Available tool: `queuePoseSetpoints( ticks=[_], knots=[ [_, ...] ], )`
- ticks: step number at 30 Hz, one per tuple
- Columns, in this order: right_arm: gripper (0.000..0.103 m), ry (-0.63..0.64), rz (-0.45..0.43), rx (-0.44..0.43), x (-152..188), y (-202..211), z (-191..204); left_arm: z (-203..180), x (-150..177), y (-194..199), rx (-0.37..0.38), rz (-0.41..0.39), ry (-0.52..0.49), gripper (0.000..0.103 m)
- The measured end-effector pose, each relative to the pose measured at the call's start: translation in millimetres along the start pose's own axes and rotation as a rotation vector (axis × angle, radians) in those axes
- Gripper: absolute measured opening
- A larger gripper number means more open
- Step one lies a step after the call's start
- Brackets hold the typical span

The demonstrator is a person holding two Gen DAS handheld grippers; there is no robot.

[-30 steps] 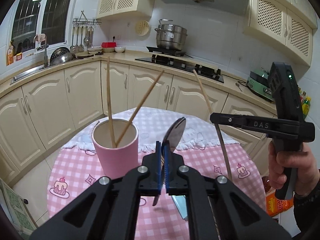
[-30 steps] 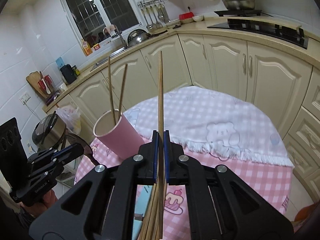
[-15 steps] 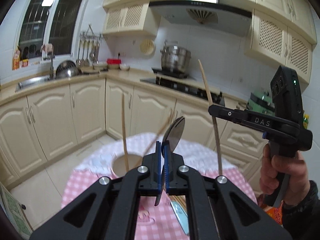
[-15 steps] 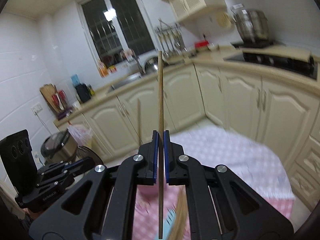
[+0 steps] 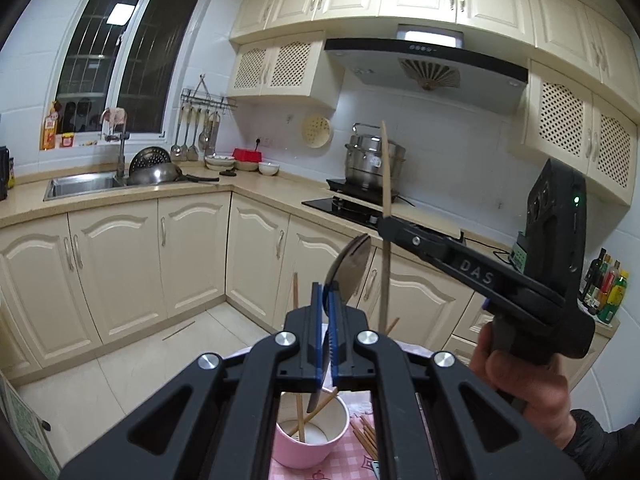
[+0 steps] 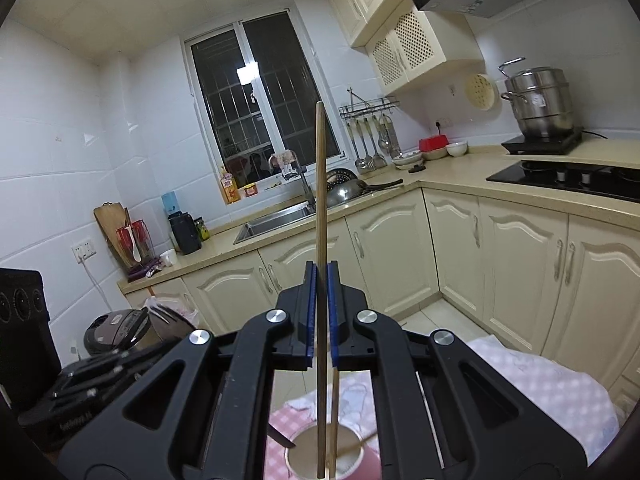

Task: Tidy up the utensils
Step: 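Drop the fork into the pink cup with the left tool while the right tool drops its chopstick in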

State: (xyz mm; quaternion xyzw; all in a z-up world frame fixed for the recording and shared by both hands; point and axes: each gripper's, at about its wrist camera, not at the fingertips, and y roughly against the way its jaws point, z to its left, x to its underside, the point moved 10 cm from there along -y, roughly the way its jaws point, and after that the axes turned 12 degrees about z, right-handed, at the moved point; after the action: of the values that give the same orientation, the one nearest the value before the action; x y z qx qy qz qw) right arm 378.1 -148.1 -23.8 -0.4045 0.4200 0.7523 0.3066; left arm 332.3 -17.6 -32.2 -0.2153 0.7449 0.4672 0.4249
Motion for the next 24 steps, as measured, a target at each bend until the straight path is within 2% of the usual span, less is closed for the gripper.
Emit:
queuePoseSetpoints(
  ticks=[6,11,13,14,15,16,17,18,21,24],
  knots=[
    [0.006,0.011,0.020,0.017,12.3,-23.0,-0.9,9.4,12.1,-18.6,-0.003,0.045,0.010,0.003],
    [0.006,0.003,0.103,0.031,37.8,-44.8,-9.3,14.2,24.9,-33.6,-0.015,0.086,0.009,0.003],
    [0.008,0.002,0.134,0.028,45.3,-47.2,-10.9,16.4,30.6,-38.3,-0.024,0.105,0.005,0.005],
    [0.009,0.002,0.142,0.035,48.5,-45.3,-13.2,17.1,33.1,-39.3,-0.025,0.114,0.007,0.016],
    [0.022,0.001,0.143,0.044,49.4,-42.8,-15.4,18.4,34.3,-39.3,-0.028,0.115,0.012,0.027],
    [0.055,-0.005,0.140,0.052,50.1,-38.6,-18.8,20.6,34.3,-37.8,-0.035,0.105,0.020,0.046],
    [0.074,-0.018,0.121,0.065,48.6,-30.7,-22.7,21.9,33.7,-35.7,-0.040,0.095,0.025,0.052],
    [0.082,-0.022,0.102,0.074,46.2,-22.9,-25.4,23.0,33.2,-33.3,-0.044,0.087,0.028,0.053],
    [0.082,-0.031,0.085,0.089,38.9,-4.7,-32.6,25.3,30.7,-28.2,-0.054,0.070,0.039,0.068],
    [0.094,-0.046,0.065,0.115,30.6,13.3,-42.2,25.1,27.0,-20.4,-0.071,0.045,0.046,0.085]
  ],
)
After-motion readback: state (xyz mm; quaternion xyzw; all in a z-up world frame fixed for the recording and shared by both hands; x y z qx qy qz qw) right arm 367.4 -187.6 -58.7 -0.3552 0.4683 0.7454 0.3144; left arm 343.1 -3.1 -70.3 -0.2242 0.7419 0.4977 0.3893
